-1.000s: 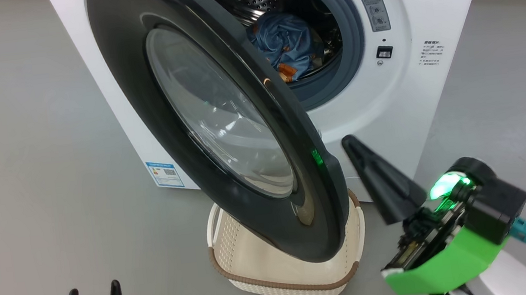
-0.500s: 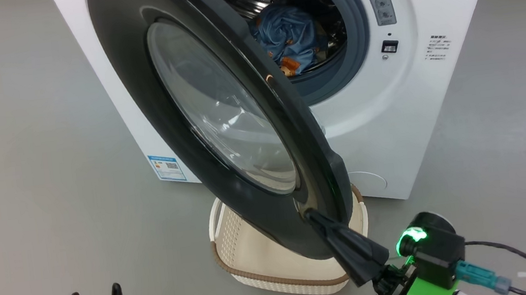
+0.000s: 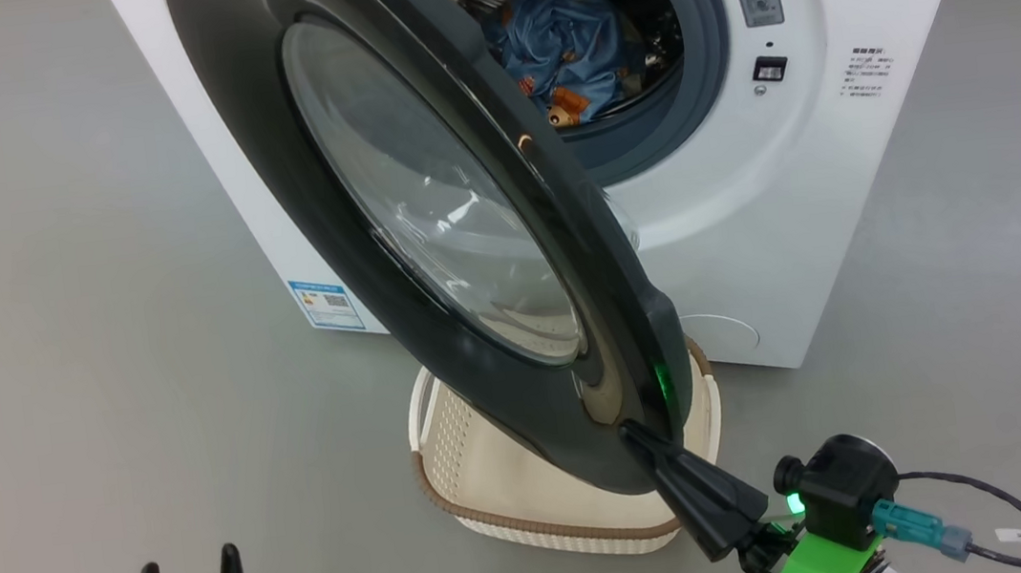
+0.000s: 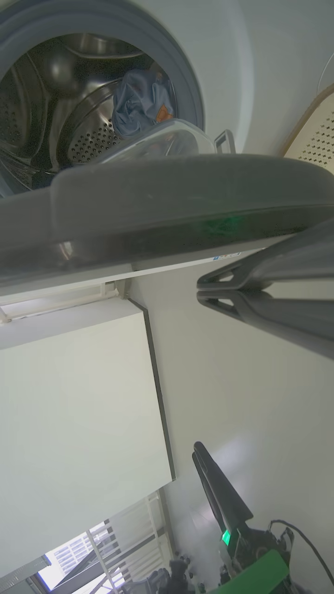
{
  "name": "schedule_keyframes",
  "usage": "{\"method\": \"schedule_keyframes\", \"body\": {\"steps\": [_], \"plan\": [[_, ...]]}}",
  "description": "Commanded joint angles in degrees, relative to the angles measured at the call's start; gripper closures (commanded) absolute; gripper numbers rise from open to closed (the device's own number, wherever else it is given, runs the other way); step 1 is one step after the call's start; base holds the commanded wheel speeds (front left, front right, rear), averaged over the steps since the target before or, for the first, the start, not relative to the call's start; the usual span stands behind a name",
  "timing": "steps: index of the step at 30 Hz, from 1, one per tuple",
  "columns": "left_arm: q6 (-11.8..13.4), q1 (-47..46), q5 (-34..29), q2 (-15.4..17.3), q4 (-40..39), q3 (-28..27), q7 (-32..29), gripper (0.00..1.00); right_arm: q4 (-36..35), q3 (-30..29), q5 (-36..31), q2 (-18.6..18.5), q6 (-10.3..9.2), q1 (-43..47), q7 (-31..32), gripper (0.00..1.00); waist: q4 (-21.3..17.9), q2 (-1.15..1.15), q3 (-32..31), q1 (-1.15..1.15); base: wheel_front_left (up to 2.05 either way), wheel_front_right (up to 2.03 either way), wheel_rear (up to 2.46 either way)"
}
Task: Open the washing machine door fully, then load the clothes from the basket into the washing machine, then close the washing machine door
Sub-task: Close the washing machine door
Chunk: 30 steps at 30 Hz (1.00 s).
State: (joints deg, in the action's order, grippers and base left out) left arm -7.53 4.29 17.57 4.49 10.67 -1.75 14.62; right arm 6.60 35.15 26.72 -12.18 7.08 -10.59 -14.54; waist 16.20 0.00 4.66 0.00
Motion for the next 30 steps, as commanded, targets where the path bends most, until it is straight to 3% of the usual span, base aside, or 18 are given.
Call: {"method": "schedule_keyframes", "body": {"steps": [1, 30], "plan": [[0.0, -2.5, 0.0, 0.5, -1.5, -1.8, 0.4, 0.00, -1.0, 0.5, 0.5, 0.6, 0.41, -1.5, -0.5, 1.00, 0.1, 0.00, 0.3, 0.00, 0.00, 0.00, 0.00], [0.0, -6.5, 0.5, -1.0, -3.2, 0.1, 0.4, 0.00, 1.7, -10.3, -0.3, -0.7, 0.41, -8.5, -0.5, 1.00, 0.6, 0.00, 7.4, 0.00, 0.00, 0.00, 0.00]]}}
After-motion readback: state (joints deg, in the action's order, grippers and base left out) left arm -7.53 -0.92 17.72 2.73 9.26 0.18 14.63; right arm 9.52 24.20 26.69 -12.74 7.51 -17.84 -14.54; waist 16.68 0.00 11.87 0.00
